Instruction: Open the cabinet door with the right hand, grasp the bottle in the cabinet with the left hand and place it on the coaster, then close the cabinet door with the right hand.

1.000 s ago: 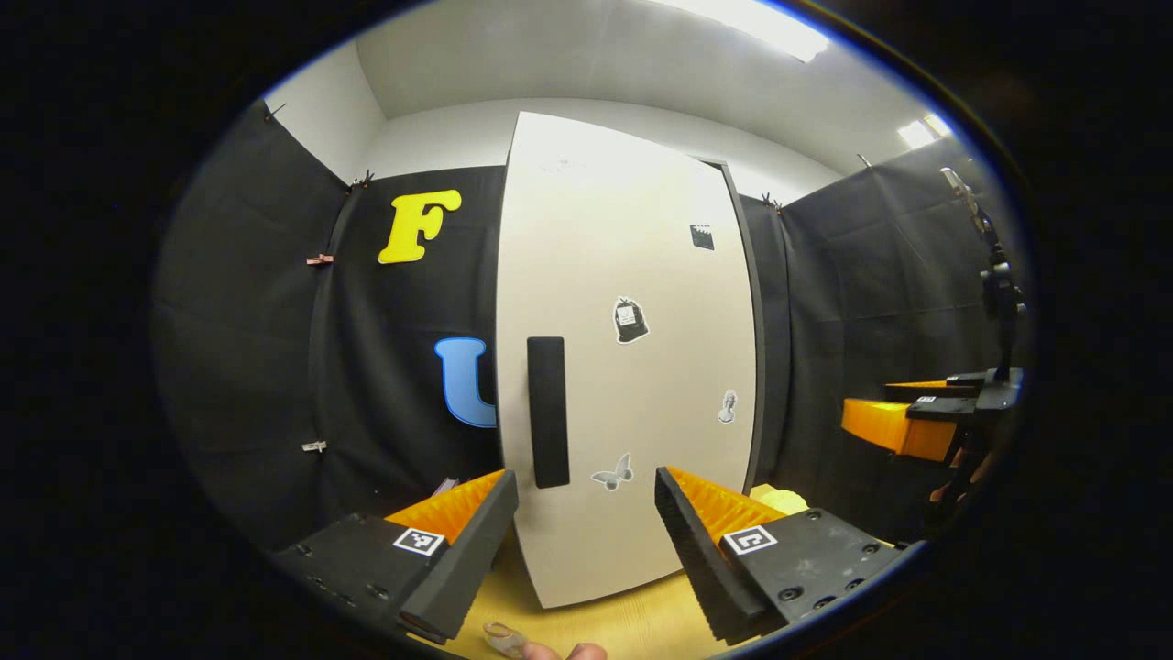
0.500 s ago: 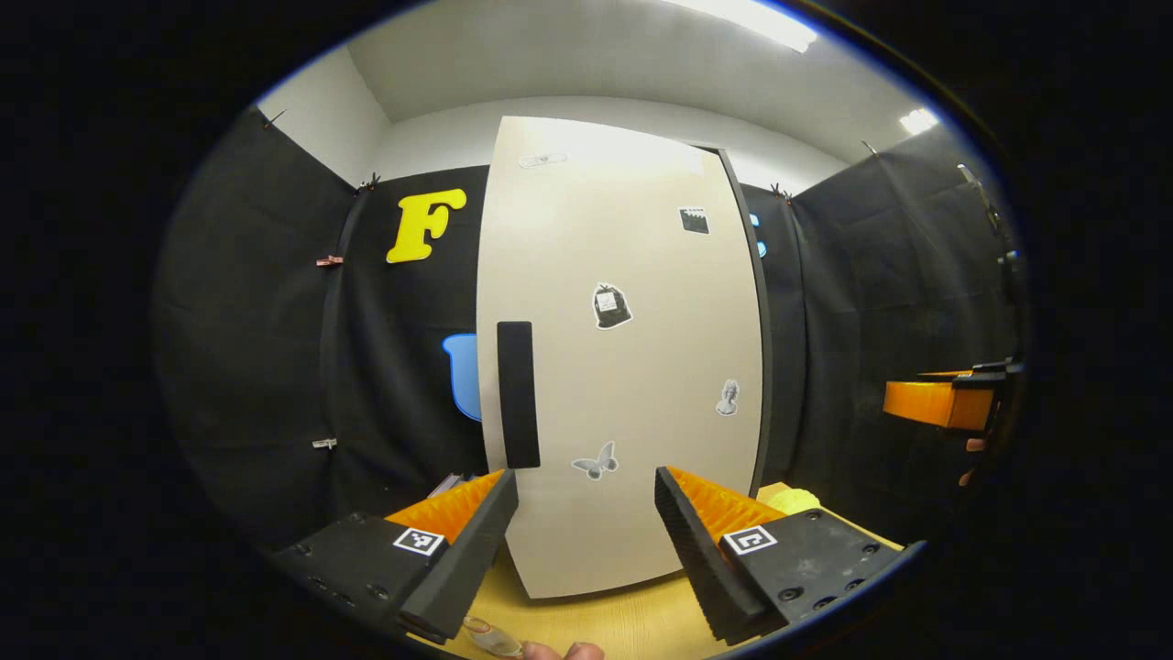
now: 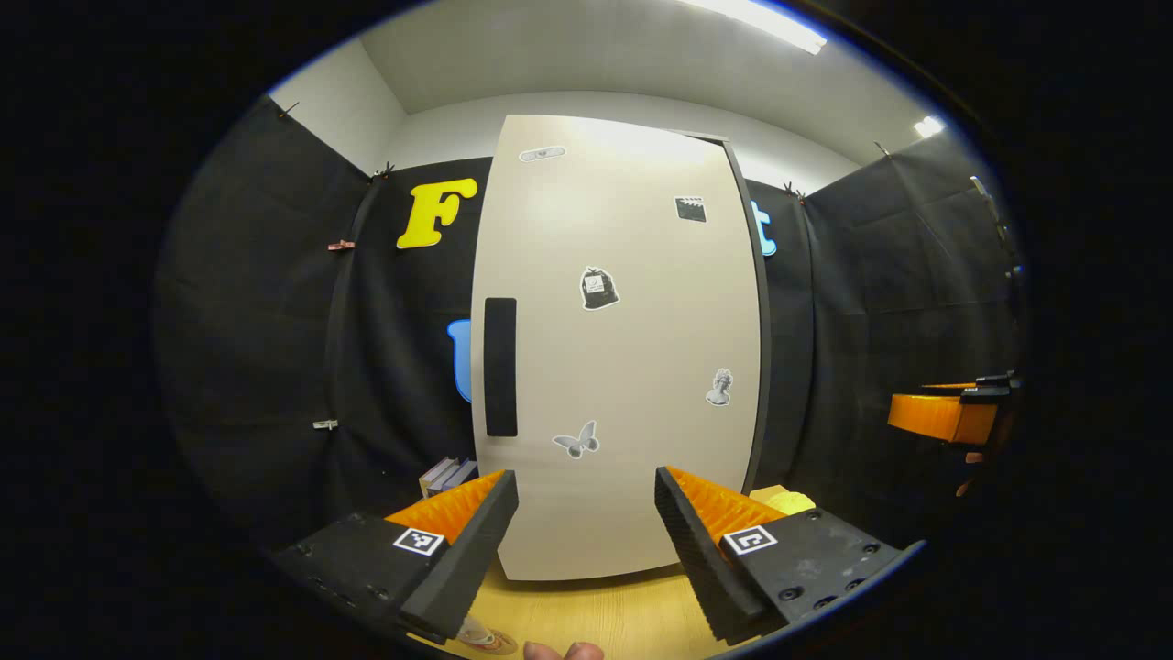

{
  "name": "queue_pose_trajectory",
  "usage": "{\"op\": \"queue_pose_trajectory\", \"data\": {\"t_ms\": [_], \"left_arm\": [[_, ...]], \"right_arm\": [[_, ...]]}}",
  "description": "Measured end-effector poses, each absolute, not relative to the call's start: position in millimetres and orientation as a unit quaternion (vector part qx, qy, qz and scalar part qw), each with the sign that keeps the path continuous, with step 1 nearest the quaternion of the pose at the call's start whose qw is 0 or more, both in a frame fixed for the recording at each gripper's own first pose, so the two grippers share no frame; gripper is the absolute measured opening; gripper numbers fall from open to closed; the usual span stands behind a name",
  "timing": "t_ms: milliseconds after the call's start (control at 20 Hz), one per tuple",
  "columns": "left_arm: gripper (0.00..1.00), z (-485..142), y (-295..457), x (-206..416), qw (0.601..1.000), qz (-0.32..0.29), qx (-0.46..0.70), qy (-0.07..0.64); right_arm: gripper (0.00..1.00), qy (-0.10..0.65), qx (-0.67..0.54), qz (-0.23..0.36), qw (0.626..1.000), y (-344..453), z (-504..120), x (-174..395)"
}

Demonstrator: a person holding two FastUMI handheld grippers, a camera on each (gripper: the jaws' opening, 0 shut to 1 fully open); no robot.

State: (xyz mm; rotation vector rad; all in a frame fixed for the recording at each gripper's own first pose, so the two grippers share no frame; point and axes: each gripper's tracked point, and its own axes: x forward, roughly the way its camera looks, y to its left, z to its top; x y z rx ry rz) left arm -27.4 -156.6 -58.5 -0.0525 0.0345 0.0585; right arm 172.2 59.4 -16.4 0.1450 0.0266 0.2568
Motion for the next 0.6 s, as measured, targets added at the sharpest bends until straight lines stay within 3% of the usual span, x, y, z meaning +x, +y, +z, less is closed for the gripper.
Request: {"op": "queue_pose_trajectory", "data": {"t_ms": [600], "left_arm": [[0.95,-63.7,-158.7,-30.1,0.999,0.05,-0.001,0.021]], "right_arm": [[0.98,0.021,0.09,0.151,0.984,62.2,-23.9,171.1]]}}
